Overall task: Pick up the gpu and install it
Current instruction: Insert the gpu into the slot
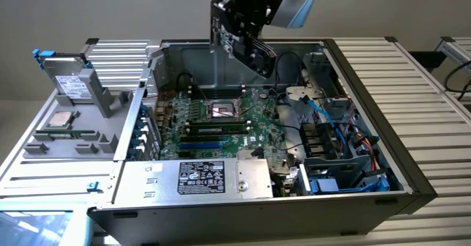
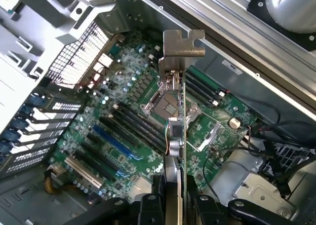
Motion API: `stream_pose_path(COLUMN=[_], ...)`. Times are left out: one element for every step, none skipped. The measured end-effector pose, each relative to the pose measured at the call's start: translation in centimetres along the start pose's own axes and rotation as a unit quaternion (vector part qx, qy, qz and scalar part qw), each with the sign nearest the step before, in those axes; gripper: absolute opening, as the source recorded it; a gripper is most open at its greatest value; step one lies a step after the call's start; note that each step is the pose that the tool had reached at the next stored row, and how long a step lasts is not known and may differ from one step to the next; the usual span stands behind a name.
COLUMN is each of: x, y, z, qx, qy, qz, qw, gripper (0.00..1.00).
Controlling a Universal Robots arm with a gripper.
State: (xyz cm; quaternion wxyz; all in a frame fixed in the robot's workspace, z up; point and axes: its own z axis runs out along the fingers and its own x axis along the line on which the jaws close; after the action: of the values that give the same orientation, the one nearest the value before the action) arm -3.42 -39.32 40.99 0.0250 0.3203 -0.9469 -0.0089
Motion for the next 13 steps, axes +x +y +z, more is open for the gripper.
stream_pose_path(x=[0.00,0.00,0.00,0.00,0.00,0.00,0.00,0.00,0.00,0.00,-0.01,-0.01,-0.01], y=[0.00,0.00,0.00,0.00,0.00,0.00,0.00,0.00,0.00,0.00,0.00,0.00,0.00], z=[0.01,0.01,0.01,0.02,0.03,0.04,0.05,0.06,0.08,0.09,0.11,0.12,0.13], qx=[0.0004,0.0008,0.0016,0.0027,0.0038,0.0045,0.0052,0.0059,0.0066,0.0072,0.0077,0.0083,0.0089], qy=[0.0003,0.0006,0.0009,0.0007,0.0004,0.0002,0.0001,0.0001,0.0000,0.0000,0.0000,0.0000,0.0001], qz=[-0.009,-0.018,-0.027,-0.035,-0.044,-0.053,-0.062,-0.071,-0.080,-0.089,-0.098,-0.107,-0.116], qw=[1.0000,0.9998,0.9996,0.9994,0.9990,0.9986,0.9981,0.9975,0.9968,0.9960,0.9951,0.9942,0.9932], gripper=[0.28,0.28,0.28,0.28,0.28,0.28,0.28,0.28,0.28,0.28,0.28,0.28,0.28])
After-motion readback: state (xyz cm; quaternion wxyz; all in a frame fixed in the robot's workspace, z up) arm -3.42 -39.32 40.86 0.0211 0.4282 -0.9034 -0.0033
